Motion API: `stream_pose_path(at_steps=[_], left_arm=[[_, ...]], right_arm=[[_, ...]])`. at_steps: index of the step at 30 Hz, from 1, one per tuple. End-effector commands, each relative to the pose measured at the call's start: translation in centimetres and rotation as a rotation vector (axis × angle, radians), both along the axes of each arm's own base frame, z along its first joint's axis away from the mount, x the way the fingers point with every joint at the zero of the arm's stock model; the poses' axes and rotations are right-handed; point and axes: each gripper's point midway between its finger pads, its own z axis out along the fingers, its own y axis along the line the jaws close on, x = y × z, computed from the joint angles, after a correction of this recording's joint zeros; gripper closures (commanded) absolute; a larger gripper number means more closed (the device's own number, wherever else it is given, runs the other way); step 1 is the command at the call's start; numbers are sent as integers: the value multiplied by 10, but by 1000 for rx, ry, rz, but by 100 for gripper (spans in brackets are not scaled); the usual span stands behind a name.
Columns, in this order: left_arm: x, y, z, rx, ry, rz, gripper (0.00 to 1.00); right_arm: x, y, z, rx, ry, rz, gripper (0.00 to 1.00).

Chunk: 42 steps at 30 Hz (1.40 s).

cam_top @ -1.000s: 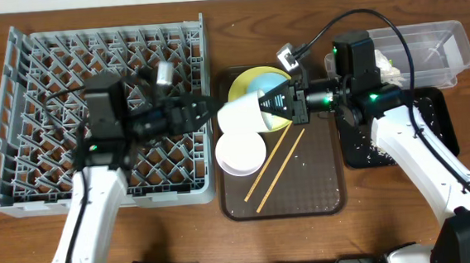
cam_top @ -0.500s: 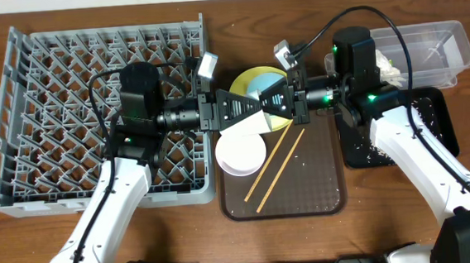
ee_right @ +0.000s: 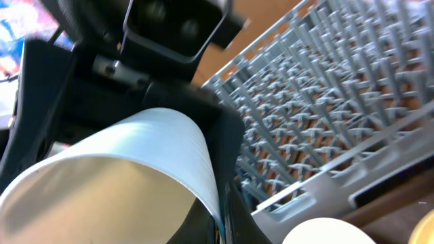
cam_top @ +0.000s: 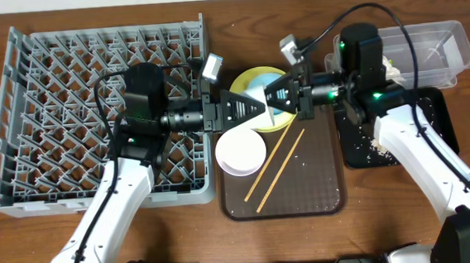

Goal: Sort waste into correct bins and load items into the dishwasher rack

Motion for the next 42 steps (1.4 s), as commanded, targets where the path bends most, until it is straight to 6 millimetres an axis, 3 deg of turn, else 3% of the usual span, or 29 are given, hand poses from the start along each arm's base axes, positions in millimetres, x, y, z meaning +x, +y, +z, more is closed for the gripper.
stream_pose_path(at_steps=[1,37,40,42], left_arm=[[-8,-4,5,-13,4,-53,10],[8,-3,2,7,-13,39,10],[8,-3,2,8,-12,39,18],[8,-3,2,8,-12,39,28]], right_arm=[[18,-12,0,-23,-12,-84,99],[2,0,-10,-46,63,-40,99],[1,0,-10,-46,62,-39,99],[1,0,-10,-46,62,-39,99]])
